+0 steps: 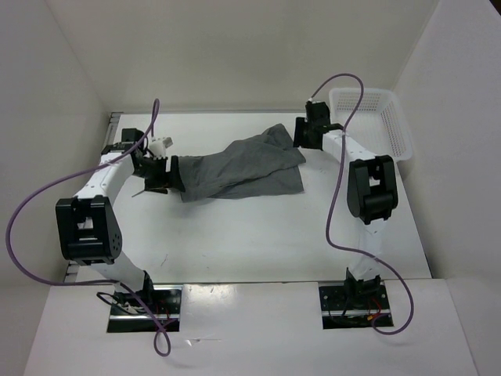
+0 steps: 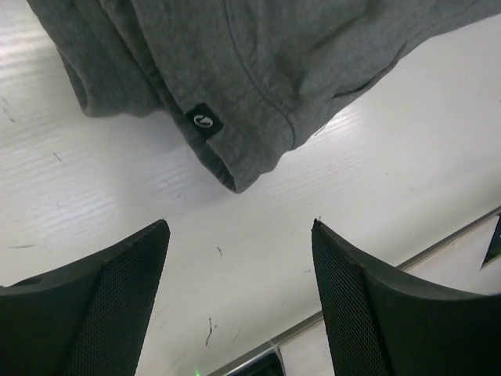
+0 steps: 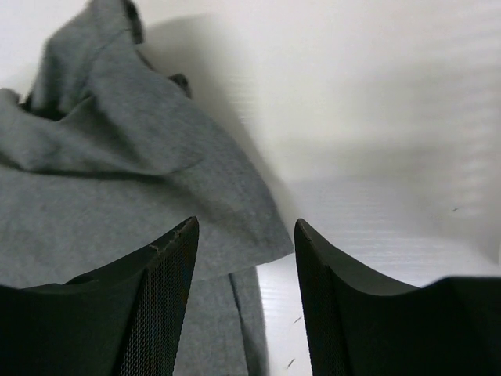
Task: Fold and stack the shorts
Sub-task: Fold the shorts
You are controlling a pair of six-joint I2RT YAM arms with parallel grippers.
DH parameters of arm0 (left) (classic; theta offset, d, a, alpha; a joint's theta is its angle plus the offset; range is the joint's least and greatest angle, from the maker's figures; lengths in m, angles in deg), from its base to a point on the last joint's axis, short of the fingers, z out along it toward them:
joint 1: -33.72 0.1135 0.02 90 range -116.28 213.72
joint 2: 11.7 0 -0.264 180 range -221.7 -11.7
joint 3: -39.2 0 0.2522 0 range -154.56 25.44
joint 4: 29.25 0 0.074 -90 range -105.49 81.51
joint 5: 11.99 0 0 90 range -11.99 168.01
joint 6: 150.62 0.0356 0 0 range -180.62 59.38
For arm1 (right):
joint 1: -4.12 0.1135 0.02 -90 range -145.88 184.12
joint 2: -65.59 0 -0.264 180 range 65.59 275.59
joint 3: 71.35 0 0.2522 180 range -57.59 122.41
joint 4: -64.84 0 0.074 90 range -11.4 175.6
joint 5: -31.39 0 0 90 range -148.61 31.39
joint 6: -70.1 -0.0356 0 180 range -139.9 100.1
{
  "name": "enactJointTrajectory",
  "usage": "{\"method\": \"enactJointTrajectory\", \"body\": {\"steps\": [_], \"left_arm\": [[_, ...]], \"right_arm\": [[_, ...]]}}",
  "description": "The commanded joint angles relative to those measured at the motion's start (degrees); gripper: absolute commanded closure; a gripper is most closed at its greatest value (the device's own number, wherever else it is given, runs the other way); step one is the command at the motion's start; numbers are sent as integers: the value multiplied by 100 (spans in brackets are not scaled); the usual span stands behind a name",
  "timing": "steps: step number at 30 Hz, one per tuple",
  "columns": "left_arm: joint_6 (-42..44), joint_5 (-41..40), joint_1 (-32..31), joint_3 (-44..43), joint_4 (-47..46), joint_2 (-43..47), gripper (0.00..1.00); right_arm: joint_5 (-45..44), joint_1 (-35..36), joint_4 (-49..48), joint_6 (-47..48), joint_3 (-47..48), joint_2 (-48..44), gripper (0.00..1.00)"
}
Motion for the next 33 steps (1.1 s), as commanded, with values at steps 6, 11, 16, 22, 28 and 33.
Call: {"method": "enactJointTrajectory", "body": {"steps": [6,11,16,22,28,33], "left_arm": [[25,105,-134,130,-111,-123,18],[25,369,-196,244,-348,-466,18],[25,571,-196,244,-533,-782,18],[25,826,-196,244,-657,-1028,23],[25,1090,-196,139,-709,-1151,44],[25,1283,-196,262,-709,-1151,63]], "right_arm": [[-493,-36,-46,-420,72,416,42],[-650,-36,-46,-482,-69,549,42],[-599,-89,-46,-482,-122,549,42],[-397,-89,-46,-631,-376,601,42],[-274,-89,-46,-631,-429,549,51],[-54,-89,-46,-631,-552,549,73]]}}
